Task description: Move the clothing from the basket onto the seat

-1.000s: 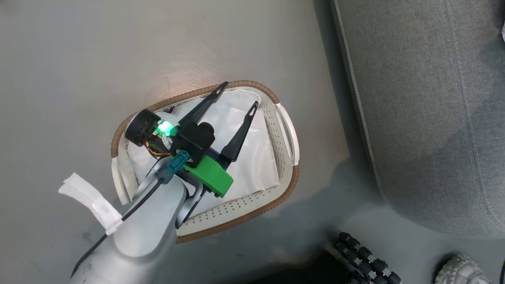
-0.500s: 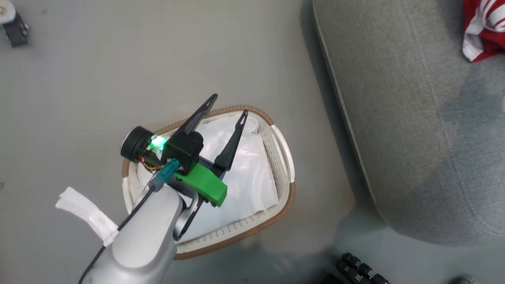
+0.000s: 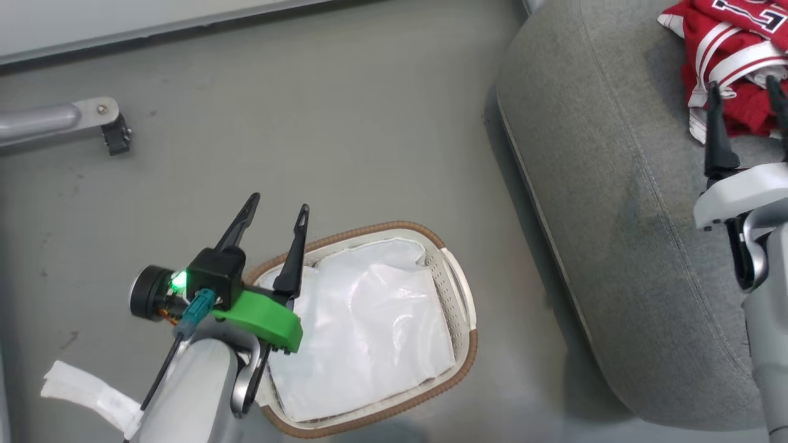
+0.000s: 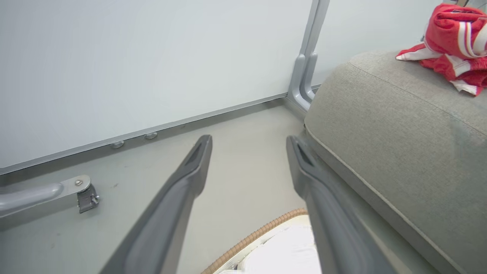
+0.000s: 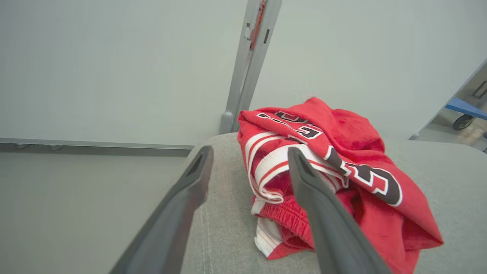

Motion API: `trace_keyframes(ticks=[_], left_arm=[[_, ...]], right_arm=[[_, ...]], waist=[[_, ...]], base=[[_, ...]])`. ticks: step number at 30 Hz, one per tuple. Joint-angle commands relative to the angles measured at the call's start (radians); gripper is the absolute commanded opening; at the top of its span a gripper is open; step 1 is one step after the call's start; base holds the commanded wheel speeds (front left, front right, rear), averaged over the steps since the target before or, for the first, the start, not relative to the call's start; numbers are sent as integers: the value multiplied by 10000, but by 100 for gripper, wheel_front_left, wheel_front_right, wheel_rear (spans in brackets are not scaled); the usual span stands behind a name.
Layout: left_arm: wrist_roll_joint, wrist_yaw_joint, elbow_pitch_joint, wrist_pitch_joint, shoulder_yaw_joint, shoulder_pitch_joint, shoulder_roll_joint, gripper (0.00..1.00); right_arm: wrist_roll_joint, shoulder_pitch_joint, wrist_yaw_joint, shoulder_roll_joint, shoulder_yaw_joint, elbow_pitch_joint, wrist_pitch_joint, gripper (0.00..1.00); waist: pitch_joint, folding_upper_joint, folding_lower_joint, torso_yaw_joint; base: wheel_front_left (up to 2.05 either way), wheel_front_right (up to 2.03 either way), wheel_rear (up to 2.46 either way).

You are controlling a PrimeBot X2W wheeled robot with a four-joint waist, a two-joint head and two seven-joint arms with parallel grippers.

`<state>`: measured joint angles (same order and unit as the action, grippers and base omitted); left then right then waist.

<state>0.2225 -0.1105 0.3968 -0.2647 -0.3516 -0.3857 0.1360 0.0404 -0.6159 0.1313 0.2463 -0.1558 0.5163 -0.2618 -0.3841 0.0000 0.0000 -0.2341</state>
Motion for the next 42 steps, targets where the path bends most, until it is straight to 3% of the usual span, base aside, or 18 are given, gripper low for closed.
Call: trace_keyframes(ticks=[1,18,30,42], left_arm=[[-212,91,-13,9,269,412,-39,100],[-1037,236,4,9,3038,2405,-543,100],[-1154,161,-119,9,3874,3513,-779,100],[-866,98,-240,9,4074,4039,-848,100]], right_arm=[[121,291,-11,-32,151,-16,-46,100],[793,2357,-11,-1261,934,-276,-46,100],[1118,3720,-11,-1645,1606,-763,-46,100],[1430,4632,-11,-1824,1694,-870,-46,100]], waist=[[832,0,0,578],[2642,0,0,1655],[3406,0,0,1820],[3792,0,0,1904]], base=[[0,0,0],[0,0,0],[0,0,0],[0,0,0]])
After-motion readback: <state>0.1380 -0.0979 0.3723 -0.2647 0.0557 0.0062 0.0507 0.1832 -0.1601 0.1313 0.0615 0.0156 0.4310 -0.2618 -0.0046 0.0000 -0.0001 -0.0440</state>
